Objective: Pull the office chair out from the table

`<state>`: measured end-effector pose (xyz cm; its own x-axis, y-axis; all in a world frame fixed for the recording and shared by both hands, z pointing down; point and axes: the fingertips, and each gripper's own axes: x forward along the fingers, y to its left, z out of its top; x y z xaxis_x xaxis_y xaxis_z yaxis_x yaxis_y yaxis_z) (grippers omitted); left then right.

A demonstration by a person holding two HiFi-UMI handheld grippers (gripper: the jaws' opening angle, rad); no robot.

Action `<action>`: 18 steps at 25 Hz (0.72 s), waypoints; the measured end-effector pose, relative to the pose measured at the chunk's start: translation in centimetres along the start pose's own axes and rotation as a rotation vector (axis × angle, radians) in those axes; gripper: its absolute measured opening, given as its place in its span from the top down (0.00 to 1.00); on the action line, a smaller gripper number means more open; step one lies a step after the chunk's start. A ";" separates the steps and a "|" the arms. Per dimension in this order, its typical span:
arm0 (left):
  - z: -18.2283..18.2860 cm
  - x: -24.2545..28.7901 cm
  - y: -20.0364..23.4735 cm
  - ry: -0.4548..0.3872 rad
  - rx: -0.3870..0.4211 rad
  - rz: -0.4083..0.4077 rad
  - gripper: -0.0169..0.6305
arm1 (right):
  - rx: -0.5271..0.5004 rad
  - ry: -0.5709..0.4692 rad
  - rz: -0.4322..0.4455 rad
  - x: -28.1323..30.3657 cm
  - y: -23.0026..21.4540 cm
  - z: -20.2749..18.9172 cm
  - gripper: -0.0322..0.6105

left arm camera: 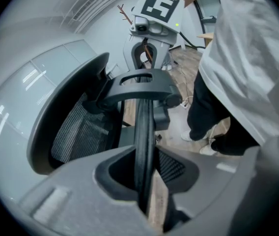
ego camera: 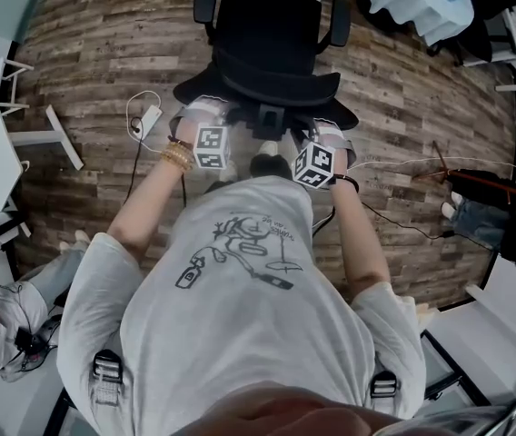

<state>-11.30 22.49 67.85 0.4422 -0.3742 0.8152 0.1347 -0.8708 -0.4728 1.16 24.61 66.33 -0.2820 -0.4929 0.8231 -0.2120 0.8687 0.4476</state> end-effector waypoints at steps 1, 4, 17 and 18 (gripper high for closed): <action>0.1 -0.3 -0.2 -0.002 0.001 0.005 0.81 | 0.000 0.000 0.001 -0.2 0.4 0.1 0.78; 0.1 -1.1 -1.1 -0.003 0.001 0.004 0.81 | -0.001 -0.002 0.006 -0.6 1.5 0.5 0.78; 1.3 -3.2 -0.4 -0.045 -0.094 0.003 0.72 | 0.081 -0.035 0.022 -2.2 1.3 1.6 0.72; 1.6 -3.9 -0.3 -0.061 -0.116 0.004 0.72 | 0.098 -0.052 0.021 -2.9 1.1 2.0 0.73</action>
<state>-11.67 24.68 64.31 0.4963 -0.3608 0.7896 0.0305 -0.9017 -0.4312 -0.09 26.89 63.74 -0.3351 -0.4788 0.8114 -0.2955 0.8712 0.3920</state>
